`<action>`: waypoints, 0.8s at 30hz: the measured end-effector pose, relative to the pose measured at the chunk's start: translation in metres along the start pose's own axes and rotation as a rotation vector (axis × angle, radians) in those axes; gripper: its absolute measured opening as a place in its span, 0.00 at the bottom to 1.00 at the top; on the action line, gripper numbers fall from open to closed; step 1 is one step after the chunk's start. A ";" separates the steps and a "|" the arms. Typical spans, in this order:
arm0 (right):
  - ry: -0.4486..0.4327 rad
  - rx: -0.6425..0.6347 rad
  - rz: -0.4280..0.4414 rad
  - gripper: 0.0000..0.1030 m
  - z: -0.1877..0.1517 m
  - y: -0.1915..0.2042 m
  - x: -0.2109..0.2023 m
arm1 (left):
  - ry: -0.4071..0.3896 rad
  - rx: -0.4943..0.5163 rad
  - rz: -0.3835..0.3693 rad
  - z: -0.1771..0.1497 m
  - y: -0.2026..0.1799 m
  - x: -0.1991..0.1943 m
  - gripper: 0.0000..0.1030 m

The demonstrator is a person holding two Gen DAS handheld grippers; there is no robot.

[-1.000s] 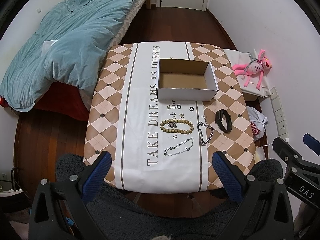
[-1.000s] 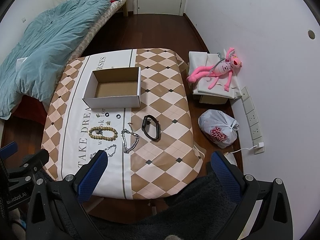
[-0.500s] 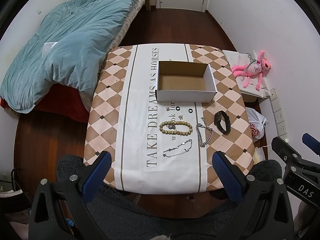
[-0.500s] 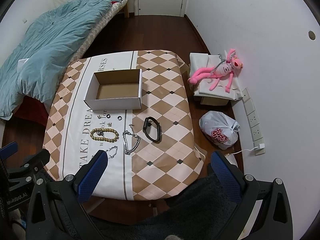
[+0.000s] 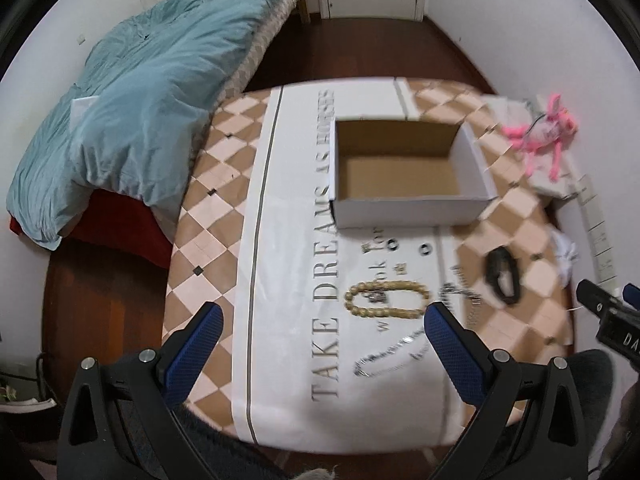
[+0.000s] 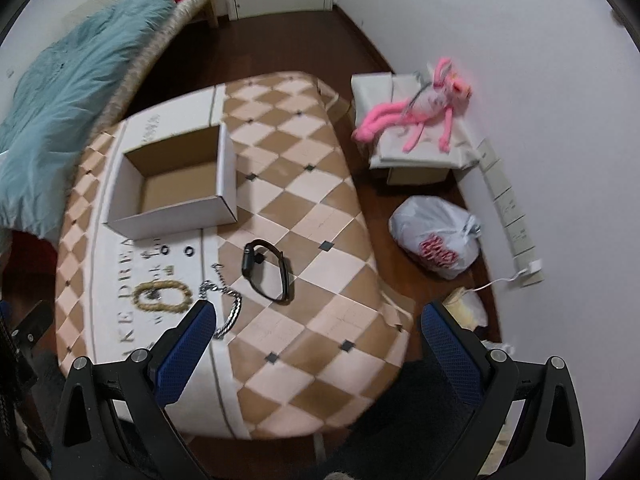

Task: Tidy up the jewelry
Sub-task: 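Reach the right gripper to the black watch band and grasp it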

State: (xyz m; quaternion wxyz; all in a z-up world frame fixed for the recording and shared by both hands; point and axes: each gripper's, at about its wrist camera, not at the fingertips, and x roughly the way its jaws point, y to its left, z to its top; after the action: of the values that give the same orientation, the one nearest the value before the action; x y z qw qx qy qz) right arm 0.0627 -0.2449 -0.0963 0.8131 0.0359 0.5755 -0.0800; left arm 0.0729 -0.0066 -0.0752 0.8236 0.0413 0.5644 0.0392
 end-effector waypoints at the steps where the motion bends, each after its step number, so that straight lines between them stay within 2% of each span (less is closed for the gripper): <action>1: 0.018 0.001 0.013 0.96 0.002 0.001 0.016 | 0.017 0.004 0.003 -0.001 -0.001 0.010 1.00; 7: 0.120 0.006 0.045 0.76 0.004 0.006 0.107 | 0.112 0.028 0.037 -0.011 -0.010 0.069 0.99; 9: 0.128 0.004 0.052 0.72 0.002 0.011 0.124 | 0.135 0.017 0.036 -0.014 -0.008 0.080 0.99; 11: 0.126 0.004 0.060 0.64 0.001 0.015 0.137 | 0.150 -0.010 0.020 -0.015 -0.001 0.086 0.99; 14: 0.096 -0.033 0.049 0.37 -0.002 0.024 0.145 | 0.159 -0.060 -0.017 -0.013 0.012 0.089 0.99; 15: 0.091 -0.044 0.050 0.19 -0.002 0.027 0.145 | 0.165 -0.075 -0.033 -0.013 0.016 0.090 0.99; 16: 0.095 -0.050 0.058 0.07 -0.005 0.029 0.146 | 0.172 -0.085 -0.046 -0.013 0.019 0.092 0.99; 22: 0.104 -0.047 0.103 0.06 -0.022 0.031 0.133 | 0.188 -0.075 -0.105 -0.013 0.010 0.105 0.98; 23: 0.104 -0.042 0.103 0.06 -0.025 0.030 0.133 | 0.193 -0.068 -0.122 -0.013 0.006 0.109 0.96; 24: 0.107 -0.037 0.103 0.06 -0.027 0.031 0.131 | 0.199 -0.061 -0.125 -0.012 0.002 0.112 0.86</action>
State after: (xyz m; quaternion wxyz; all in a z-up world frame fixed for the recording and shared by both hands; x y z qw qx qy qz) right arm 0.0851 -0.2223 -0.2304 0.7847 0.0546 0.6169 -0.0253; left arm 0.1016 0.0082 -0.1828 0.7651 -0.0234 0.6434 0.0088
